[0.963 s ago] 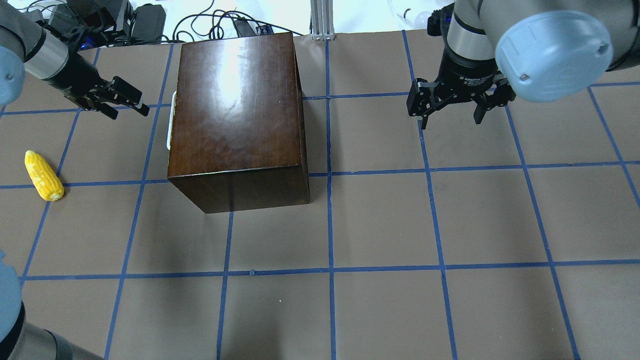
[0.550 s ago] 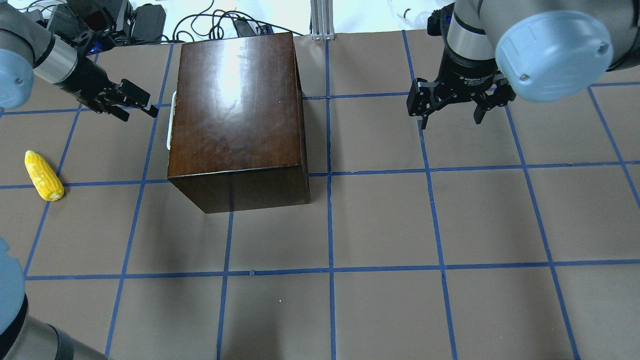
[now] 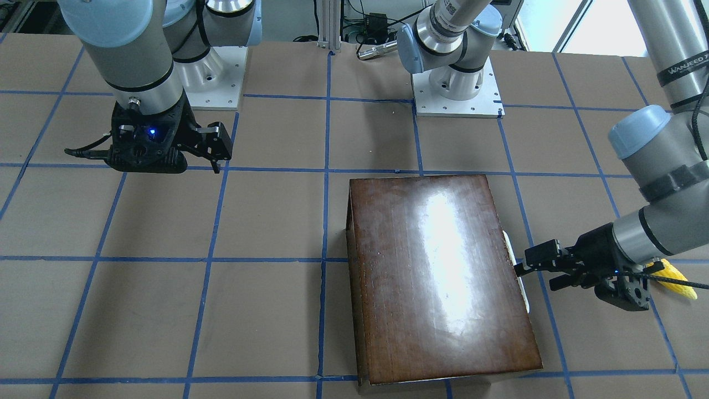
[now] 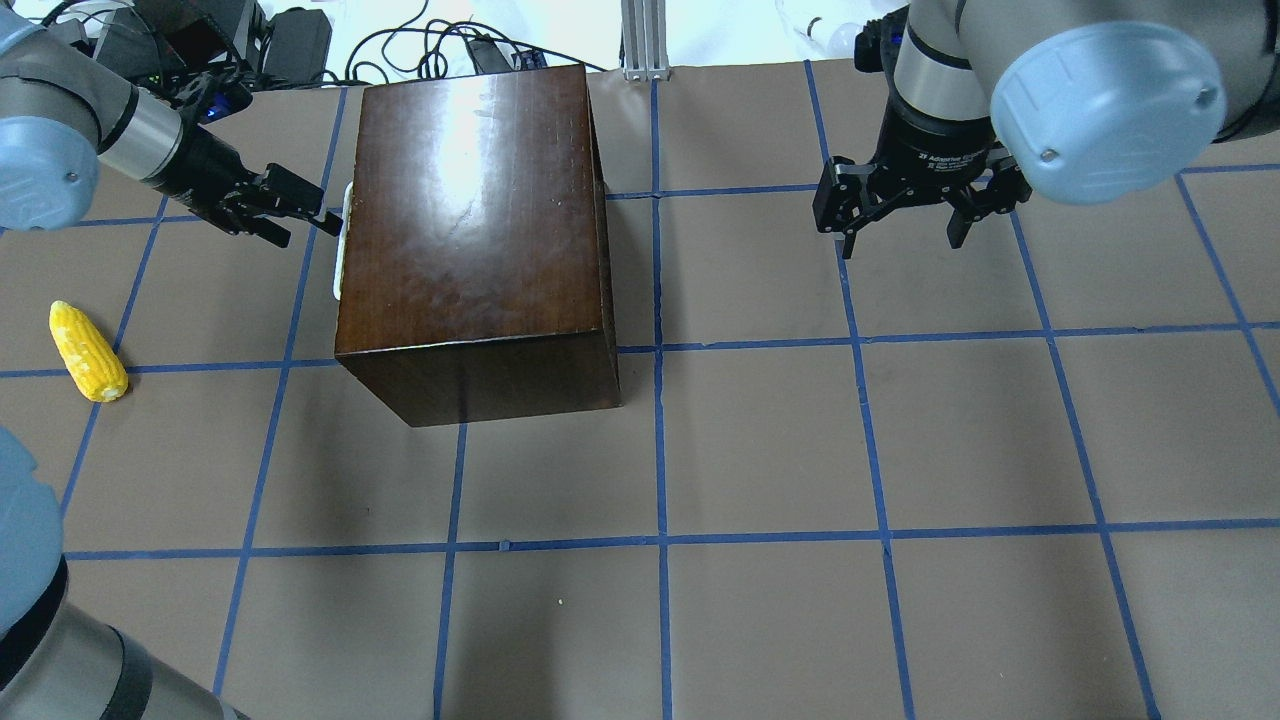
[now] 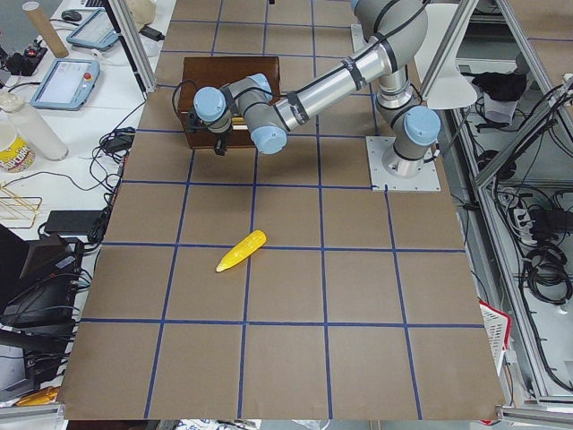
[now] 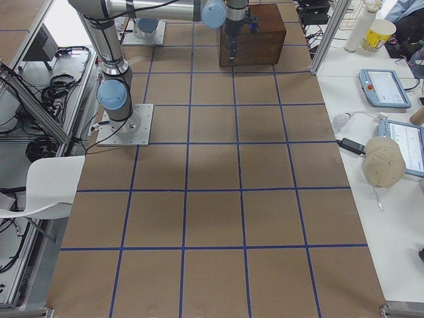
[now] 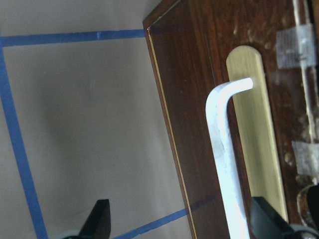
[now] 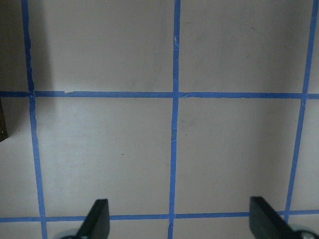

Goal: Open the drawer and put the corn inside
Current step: 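Close the left gripper on the white drawer handle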

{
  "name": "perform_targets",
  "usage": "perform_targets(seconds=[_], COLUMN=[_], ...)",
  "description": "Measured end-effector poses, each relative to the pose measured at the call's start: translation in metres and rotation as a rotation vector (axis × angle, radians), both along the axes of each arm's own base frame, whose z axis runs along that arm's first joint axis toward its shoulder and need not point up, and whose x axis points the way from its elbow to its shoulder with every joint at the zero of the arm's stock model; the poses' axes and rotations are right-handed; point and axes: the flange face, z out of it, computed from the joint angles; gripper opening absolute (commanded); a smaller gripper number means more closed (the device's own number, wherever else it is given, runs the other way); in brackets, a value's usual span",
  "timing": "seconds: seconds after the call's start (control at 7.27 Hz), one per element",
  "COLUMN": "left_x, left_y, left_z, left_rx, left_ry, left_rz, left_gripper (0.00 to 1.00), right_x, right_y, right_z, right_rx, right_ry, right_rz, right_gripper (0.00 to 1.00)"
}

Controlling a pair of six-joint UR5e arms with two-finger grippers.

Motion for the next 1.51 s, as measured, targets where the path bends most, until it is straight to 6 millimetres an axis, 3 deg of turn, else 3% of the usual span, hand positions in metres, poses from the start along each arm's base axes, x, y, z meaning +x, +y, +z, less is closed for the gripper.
perform_targets(seconds=[0.55,1.51], left_x=[-0.01,-0.007], left_y=[-0.004,-0.011], left_z=[-0.015,-0.025], left_rx=[0.017,0.022], left_ry=[0.01,0.001], left_rz=[-0.019,-0.029], left_gripper=[1.0,1.0], right_x=[0.0,0.0], right_y=[0.0,0.0], right_z=[0.0,0.0], right_rx=[0.0,0.0], right_ry=[0.001,0.001], right_rz=[0.0,0.0], right_gripper=[1.0,1.0])
